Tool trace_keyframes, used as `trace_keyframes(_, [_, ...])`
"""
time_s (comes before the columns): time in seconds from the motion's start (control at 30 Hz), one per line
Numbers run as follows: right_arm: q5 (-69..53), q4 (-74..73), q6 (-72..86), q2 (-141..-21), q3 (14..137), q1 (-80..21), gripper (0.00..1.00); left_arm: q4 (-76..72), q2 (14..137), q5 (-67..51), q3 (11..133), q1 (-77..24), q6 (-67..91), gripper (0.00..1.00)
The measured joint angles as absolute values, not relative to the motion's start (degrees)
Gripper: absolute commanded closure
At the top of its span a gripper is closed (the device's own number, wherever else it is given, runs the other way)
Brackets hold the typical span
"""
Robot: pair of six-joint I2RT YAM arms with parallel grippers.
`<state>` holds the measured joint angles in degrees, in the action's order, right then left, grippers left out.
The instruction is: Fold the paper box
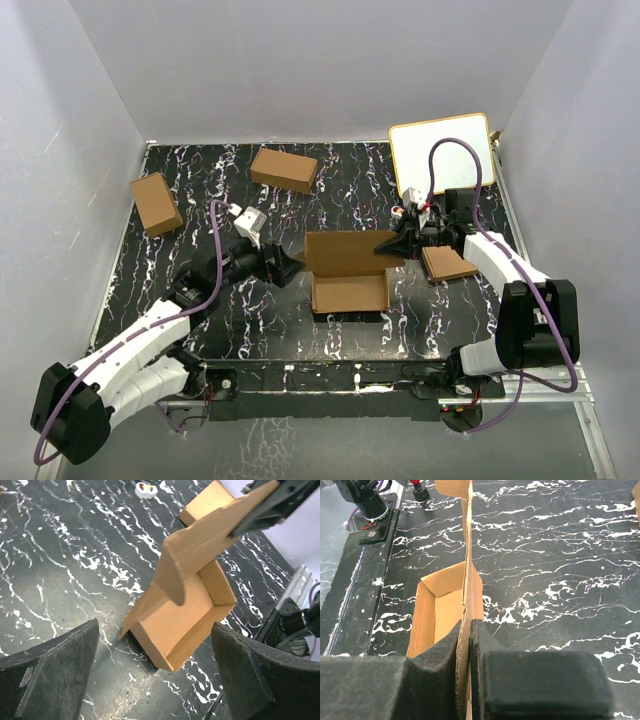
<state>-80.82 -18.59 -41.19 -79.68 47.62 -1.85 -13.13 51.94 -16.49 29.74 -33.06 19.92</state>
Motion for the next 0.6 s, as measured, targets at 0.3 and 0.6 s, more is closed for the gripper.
trace_keyframes(0.3, [-80.05, -24.21, -44.25, -88.14, 54.11, -2.92, 0.87, -9.13, 52.95, -13.87, 35.09, -32.88, 17.98, 0.08])
trace_keyframes(0.6, [-78.76, -48.01, -63.51, -106.94, 74.87, -6.15, 0.63, 0.56, 52.27, -3.53, 41.36, -32.34, 14.04, 0.07])
